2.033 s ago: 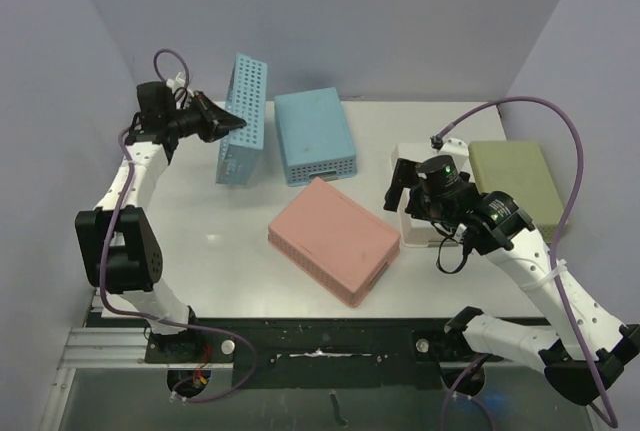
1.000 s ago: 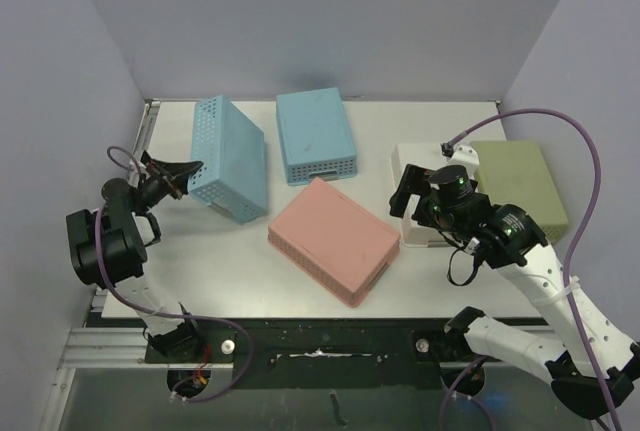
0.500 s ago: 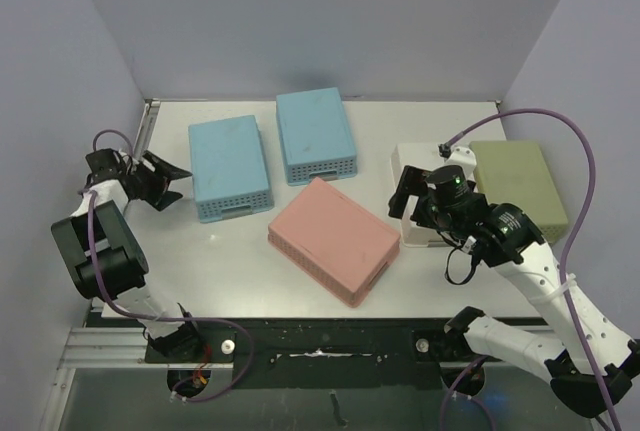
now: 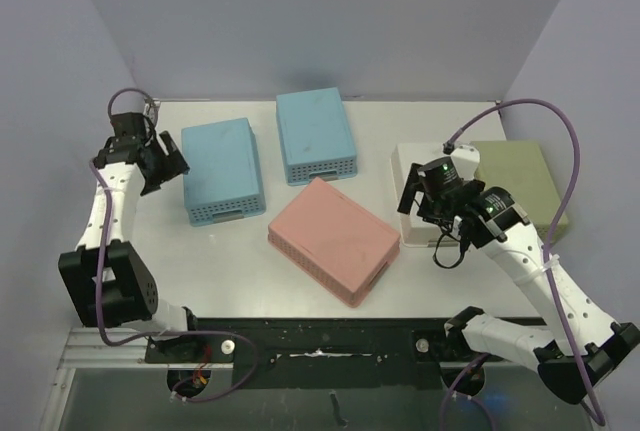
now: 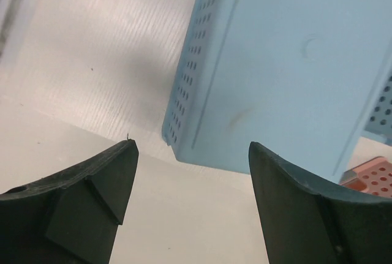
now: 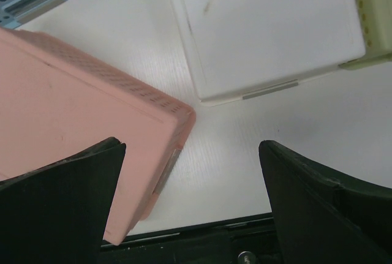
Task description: Turn the large container upside down
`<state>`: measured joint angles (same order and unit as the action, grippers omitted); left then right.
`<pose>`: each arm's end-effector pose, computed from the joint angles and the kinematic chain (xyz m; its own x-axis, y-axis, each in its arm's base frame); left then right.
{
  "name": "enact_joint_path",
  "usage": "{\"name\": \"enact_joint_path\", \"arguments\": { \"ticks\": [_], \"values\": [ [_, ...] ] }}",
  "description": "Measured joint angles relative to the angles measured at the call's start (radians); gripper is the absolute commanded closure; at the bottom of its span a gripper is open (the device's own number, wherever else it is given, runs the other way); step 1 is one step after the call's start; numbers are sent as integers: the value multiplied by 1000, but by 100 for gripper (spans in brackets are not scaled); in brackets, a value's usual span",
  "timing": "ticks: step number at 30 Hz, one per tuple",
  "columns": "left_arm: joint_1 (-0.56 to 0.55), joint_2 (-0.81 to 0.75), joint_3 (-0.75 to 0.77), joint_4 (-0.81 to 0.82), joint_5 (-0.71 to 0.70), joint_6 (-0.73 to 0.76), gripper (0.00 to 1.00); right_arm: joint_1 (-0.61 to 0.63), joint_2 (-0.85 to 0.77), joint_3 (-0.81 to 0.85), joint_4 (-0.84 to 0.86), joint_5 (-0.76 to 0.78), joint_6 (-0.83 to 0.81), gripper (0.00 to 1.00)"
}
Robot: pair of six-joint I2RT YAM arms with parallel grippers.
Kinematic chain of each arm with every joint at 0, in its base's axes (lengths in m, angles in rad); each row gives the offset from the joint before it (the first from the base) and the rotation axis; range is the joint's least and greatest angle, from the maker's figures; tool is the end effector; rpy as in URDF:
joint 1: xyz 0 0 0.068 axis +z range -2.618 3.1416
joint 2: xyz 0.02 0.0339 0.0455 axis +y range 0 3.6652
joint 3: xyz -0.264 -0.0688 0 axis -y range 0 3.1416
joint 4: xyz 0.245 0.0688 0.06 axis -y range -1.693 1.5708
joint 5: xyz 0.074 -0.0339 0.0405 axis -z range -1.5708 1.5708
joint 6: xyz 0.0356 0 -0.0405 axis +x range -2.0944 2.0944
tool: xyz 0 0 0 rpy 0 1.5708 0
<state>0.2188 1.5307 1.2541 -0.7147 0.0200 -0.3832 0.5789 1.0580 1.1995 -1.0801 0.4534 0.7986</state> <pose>0.3140 0.0691 0.2764 -0.6804 -0.5342 -0.5016 -0.4968 0.8395 -0.2203 0.1652 0.0894 0.3520 -0.6683 0.3326 -0.6654 0.2918 0.9400 0.1768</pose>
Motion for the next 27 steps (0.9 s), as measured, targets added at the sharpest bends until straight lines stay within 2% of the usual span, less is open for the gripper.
{"name": "enact_joint_path", "arguments": {
  "ticks": [4,7,12,19,27],
  "values": [
    [-84,-116,119,-53,-91,30,26,-31,14,36,-20,52,-14,2],
    [-133,-197,176,-42,-94,48,26,-48,13,47,-20,83,-29,2],
    [-154,-345,86,-12,-6,29,25,-61,33,85,-19,89,-51,2],
    [-154,-303,42,-46,136,16,25,-61,53,108,-20,60,-63,2],
    [-154,-460,-23,-34,153,-15,24,-61,15,97,18,5,-65,2]
  ]
}}
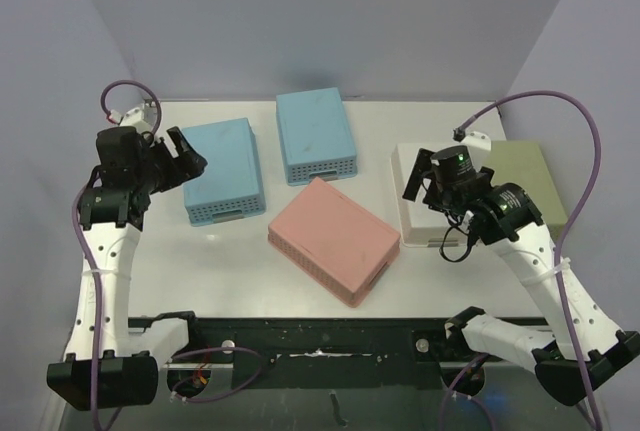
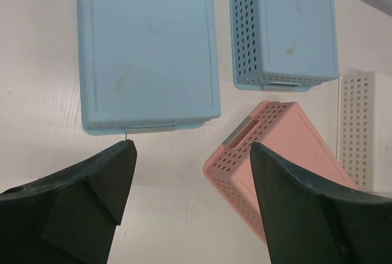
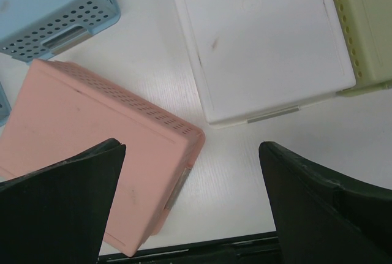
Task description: Turn the large container upside down
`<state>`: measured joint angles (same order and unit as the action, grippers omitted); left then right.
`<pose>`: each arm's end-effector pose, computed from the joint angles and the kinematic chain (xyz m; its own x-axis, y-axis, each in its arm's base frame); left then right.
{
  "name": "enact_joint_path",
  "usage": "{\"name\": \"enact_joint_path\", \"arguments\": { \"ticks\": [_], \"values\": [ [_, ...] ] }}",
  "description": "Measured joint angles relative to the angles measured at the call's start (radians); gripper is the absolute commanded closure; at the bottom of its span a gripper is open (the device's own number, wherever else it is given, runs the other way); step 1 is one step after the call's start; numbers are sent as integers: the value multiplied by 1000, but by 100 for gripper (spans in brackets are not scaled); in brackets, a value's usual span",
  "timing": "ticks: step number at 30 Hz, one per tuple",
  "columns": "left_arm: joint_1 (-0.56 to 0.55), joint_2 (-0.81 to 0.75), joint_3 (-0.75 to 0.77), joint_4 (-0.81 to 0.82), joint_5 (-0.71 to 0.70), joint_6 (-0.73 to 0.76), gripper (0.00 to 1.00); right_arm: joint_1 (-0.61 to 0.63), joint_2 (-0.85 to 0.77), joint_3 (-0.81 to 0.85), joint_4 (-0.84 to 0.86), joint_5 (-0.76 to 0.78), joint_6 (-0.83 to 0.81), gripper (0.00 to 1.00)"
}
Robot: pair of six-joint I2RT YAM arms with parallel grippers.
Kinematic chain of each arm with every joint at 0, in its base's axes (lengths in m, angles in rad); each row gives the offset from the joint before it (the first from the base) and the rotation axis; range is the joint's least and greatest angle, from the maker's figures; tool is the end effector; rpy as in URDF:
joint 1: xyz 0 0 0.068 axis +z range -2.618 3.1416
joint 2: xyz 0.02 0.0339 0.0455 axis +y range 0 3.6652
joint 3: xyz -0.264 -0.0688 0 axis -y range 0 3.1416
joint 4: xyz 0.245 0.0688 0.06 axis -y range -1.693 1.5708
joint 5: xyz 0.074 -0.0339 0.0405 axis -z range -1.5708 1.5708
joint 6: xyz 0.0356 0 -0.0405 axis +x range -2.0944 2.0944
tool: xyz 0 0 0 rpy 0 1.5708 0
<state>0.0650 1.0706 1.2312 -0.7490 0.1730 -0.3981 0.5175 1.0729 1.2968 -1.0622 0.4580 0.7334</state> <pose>0.2163 0.0079 0.3830 -0.5411 -0.4179 -0.7297 -0.1420 0.9007 -0.4105 0.1732 0.0805 0.3796 -0.6050 0.3465 -0.7169 0.2938 0.9340 0.2034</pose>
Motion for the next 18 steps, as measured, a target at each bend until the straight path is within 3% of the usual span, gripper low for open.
{"name": "enact_joint_path", "arguments": {
  "ticks": [18],
  "values": [
    [0,-48,-47,59,2,-15,24,0,-92,-93,109,-7,-1,2]
  ]
}}
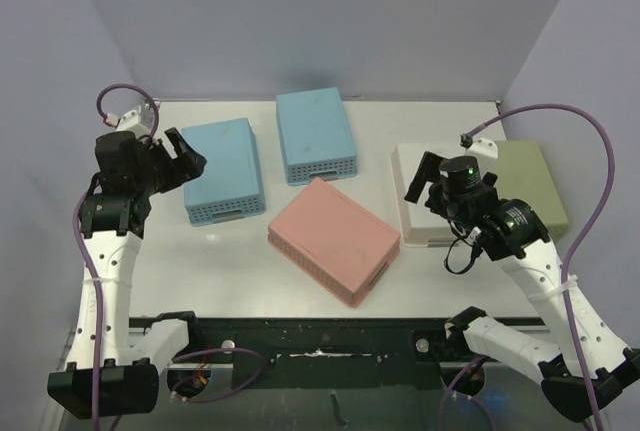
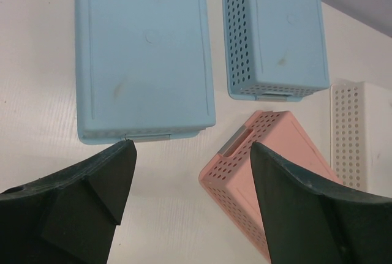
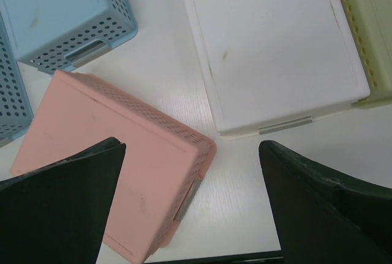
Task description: Turn the large container upside down
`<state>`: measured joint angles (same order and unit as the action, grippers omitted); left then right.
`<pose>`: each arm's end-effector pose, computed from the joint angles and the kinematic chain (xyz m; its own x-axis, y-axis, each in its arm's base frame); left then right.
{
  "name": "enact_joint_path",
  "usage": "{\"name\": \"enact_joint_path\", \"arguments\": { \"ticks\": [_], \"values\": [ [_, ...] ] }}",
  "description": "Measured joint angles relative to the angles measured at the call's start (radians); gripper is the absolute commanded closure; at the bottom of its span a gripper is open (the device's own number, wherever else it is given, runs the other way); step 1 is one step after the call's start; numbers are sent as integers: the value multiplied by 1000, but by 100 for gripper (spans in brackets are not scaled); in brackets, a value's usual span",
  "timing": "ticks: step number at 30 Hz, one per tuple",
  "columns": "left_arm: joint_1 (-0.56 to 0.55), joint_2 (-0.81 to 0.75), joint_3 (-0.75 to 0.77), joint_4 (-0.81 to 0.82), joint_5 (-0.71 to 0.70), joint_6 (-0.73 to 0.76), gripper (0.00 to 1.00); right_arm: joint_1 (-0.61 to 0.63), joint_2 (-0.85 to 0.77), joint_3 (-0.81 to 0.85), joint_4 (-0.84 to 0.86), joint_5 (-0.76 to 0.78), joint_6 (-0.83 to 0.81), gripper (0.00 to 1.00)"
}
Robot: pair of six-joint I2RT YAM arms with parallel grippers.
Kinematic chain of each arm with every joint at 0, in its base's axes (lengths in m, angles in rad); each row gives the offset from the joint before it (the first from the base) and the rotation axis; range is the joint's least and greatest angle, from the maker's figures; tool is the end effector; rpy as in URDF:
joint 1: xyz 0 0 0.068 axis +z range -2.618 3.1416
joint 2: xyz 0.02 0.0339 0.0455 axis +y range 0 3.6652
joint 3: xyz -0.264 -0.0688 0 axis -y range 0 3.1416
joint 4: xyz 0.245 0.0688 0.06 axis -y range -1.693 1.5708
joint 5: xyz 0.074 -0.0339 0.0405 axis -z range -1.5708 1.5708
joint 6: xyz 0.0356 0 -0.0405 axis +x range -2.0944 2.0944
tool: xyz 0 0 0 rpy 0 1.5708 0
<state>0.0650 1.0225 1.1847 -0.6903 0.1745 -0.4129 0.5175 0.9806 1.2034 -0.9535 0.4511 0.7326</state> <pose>0.2087 0.0074 0.3826 -0.4950 -0.4282 -0.7561 -0.1233 0.8959 -0.4267 0.1621 0.0744 0.3747 -0.5403 0.3851 -0.7482 0.2667 0.9217 0.2818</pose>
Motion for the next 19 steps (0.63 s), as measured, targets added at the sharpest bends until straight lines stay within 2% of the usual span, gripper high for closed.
{"name": "enact_joint_path", "arguments": {
  "ticks": [19],
  "values": [
    [0,-38,-71,75,23,-55,24,0,-55,-47,86,9,-10,2]
  ]
}}
